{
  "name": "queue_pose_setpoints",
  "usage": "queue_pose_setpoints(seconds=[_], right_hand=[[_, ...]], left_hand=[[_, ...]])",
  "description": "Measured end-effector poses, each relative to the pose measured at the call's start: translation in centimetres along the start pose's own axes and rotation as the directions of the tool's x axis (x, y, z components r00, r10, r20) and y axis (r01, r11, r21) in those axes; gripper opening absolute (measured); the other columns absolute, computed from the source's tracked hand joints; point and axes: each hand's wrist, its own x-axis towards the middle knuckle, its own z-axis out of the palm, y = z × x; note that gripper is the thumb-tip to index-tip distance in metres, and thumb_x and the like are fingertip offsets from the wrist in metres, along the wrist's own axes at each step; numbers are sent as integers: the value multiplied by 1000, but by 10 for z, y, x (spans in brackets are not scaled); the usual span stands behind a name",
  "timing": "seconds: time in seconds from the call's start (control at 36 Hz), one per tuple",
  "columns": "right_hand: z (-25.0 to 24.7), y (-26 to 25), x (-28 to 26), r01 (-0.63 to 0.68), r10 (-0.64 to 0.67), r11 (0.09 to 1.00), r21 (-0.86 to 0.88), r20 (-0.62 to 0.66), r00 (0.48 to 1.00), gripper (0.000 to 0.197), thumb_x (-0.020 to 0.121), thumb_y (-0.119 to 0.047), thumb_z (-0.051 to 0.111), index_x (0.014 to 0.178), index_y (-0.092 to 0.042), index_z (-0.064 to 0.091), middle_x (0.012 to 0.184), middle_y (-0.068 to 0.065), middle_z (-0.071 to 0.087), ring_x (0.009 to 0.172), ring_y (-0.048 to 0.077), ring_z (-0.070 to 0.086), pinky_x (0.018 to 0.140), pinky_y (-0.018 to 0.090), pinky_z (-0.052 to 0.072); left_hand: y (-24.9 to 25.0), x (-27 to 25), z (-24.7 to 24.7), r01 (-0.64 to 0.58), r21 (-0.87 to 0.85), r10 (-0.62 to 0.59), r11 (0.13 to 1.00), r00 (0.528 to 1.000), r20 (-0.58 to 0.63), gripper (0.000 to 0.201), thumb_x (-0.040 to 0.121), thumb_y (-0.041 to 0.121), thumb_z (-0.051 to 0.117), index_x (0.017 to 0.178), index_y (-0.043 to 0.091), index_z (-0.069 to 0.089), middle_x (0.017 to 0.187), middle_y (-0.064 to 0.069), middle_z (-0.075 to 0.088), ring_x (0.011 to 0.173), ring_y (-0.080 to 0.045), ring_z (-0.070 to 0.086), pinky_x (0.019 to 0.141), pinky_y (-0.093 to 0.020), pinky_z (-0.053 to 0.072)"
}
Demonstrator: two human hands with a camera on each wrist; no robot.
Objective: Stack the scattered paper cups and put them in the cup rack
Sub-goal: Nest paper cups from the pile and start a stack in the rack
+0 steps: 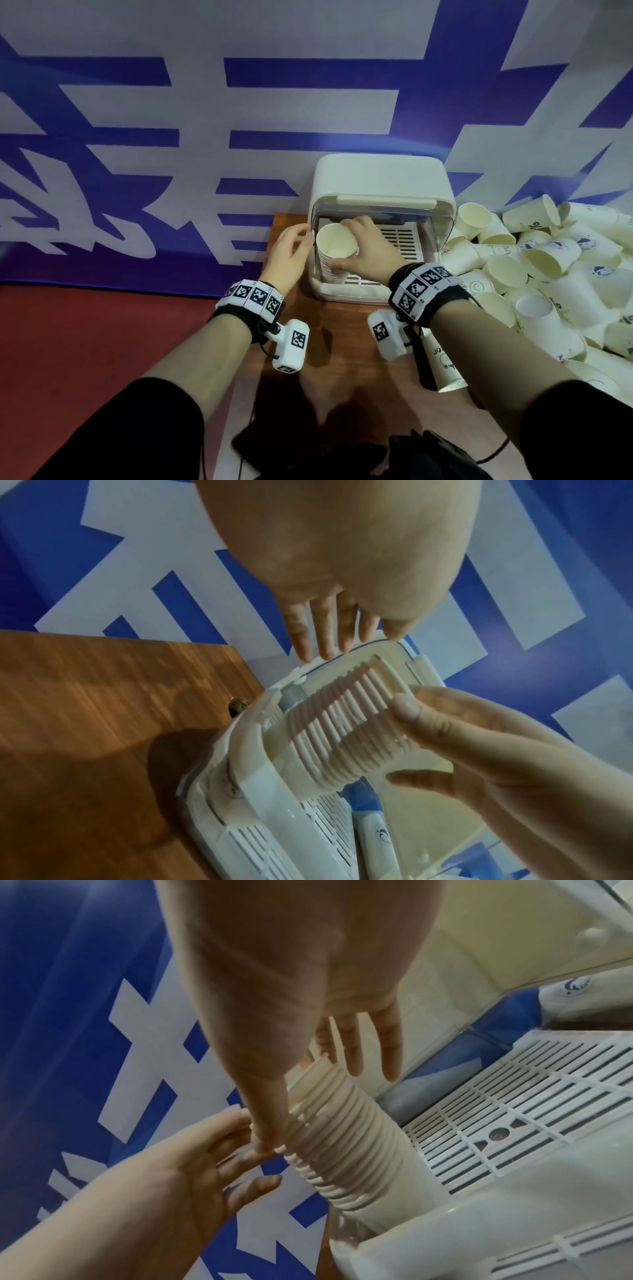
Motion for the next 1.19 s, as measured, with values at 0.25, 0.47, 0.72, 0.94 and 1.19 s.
queue_pose_setpoints(seconds=[0.25, 0.47, 0.72, 0.94, 1.19], right_hand=[[12, 5, 6, -93, 88, 983, 156, 40, 995, 91, 58, -46, 83, 133, -15, 41, 128, 6, 49, 118, 20, 47, 100, 37, 41], [14, 4, 2, -108, 97, 964, 242, 57, 994, 87, 66, -39, 83, 135, -13, 38, 129, 6, 51, 116, 20, 49, 101, 41, 42], [-11, 5, -22, -167, 162, 979, 116, 47, 986, 99, 75, -44, 76, 149, -12, 17, 154, 8, 26, 140, 21, 28, 113, 35, 27], [-37, 26, -76, -279, 280, 955, 102, 8, 960, 72, 86, -38, 65, 142, -13, 29, 129, 10, 52, 116, 23, 53, 95, 31, 42], [-52, 51, -125, -358, 360, 933, -38, 47, 932, 31, 89, -32, 60, 113, -13, 59, 108, 6, 61, 93, 19, 55, 76, 26, 40]], left_hand=[[-2, 2, 12, 13, 10, -14, 1000, 997, 72, 36, 101, 28, 45, 135, 20, 51, 133, -1, 51, 112, -7, 48, 92, -20, 35], [-3, 3, 10, 55, 8, -56, 998, 992, 110, 38, 100, 33, 44, 137, 23, 48, 139, -4, 49, 120, -13, 49, 95, -25, 40], [14, -3, 8, -7, 55, 13, 998, 995, -97, 37, 97, 33, 51, 130, 18, 46, 132, -3, 45, 107, -9, 52, 74, -11, 40], [42, -34, 25, -272, 198, 284, 942, 958, -35, 32, 96, 23, 52, 128, 18, 48, 128, 1, 45, 115, -11, 45, 103, -38, 42], [43, -71, 72, -407, 212, 330, 888, 887, 321, 30, 94, 18, 56, 124, 15, 52, 120, 3, 49, 111, -13, 50, 99, -30, 42]])
